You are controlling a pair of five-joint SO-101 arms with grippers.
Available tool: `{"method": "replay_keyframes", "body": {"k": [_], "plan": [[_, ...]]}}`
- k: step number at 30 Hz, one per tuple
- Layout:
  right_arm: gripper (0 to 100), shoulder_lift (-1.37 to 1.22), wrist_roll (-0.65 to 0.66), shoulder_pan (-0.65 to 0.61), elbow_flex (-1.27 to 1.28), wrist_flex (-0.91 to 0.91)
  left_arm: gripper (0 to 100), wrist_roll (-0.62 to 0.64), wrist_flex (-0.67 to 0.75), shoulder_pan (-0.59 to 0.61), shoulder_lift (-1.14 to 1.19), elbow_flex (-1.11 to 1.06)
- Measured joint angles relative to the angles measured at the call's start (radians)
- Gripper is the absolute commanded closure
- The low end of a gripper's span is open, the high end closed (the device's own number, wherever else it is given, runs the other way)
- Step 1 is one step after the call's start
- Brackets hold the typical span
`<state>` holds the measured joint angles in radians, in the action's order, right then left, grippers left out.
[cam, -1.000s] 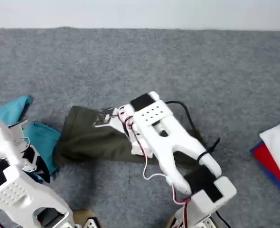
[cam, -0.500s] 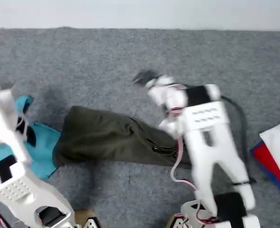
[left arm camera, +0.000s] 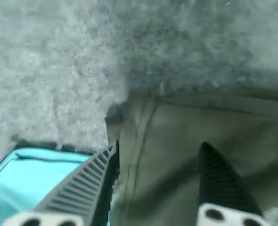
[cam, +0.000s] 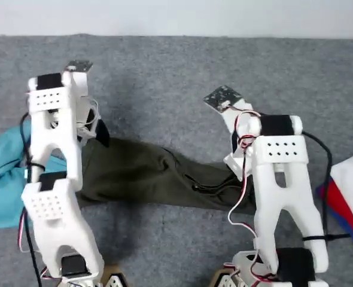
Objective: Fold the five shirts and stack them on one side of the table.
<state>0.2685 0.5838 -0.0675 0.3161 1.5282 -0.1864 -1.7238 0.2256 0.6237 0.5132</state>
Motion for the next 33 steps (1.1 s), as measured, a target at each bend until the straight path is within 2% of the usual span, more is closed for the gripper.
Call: {"method": "replay_keyframes", "body": {"k": [7,12,17,22,27,33], "plan": [[74.9,0.000,0.098,0.092,0.002,-0.003,74,0.005,0.000,0.069,0.189,0.064],[74.9,0.000,0.118,0.101,0.002,-0.003,74,0.005,0.000,0.081,0.273,0.123],[74.9,0.000,0.118,0.106,0.002,-0.003,85,0.006,-0.006,0.080,0.318,0.150],[74.9,0.000,0.120,0.106,0.002,-0.003,99,0.008,-0.014,0.032,0.339,0.166],[74.9,0.000,0.120,0.106,0.002,-0.003,99,0.008,-0.017,-0.063,0.331,0.155],[74.9,0.000,0.120,0.109,0.011,-0.003,99,0.009,-0.017,-0.098,0.298,0.153]]}}
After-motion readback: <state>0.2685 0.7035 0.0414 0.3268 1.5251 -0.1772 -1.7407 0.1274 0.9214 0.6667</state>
